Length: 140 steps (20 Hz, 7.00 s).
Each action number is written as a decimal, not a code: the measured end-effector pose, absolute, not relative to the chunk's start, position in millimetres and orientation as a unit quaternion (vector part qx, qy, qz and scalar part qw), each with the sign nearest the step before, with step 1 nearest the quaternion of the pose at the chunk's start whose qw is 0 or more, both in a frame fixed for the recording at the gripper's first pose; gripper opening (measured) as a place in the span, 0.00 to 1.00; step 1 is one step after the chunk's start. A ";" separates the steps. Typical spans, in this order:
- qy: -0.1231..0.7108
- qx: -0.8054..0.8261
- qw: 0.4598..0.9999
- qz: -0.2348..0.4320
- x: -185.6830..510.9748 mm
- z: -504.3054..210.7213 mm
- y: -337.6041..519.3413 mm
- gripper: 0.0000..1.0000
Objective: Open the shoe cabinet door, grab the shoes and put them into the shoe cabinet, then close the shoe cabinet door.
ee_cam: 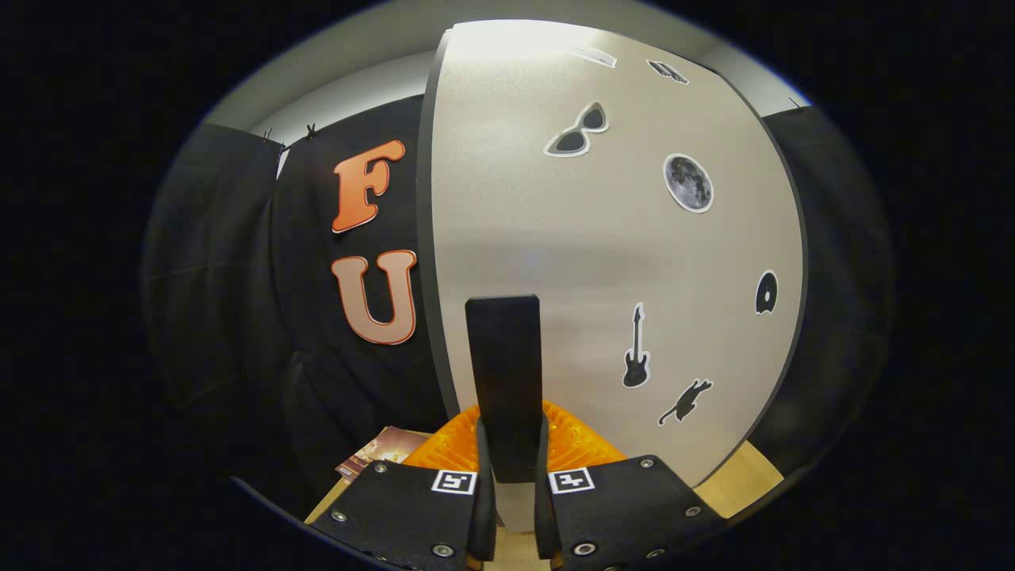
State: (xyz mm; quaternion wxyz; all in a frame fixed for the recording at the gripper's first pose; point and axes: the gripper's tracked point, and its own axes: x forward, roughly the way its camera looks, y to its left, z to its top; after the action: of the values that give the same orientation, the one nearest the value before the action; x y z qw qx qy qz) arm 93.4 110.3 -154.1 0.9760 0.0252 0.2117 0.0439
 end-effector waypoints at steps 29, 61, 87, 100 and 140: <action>0.203 0.064 0.967 -0.138 -4.1 -119.5 -16.3 0.05; 0.289 0.075 0.954 0.016 -15.9 -247.1 158.3 0.91; 0.531 -0.009 0.847 0.012 -47.0 -578.5 208.8 0.50; 0.540 0.044 0.840 0.006 -21.7 -536.4 206.0 0.05; 0.250 -0.030 0.967 0.030 271.2 -236.7 172.5 0.00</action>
State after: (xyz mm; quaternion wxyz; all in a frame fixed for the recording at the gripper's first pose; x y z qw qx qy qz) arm 271.2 172.5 -236.7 0.9674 -0.0299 0.2498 0.0296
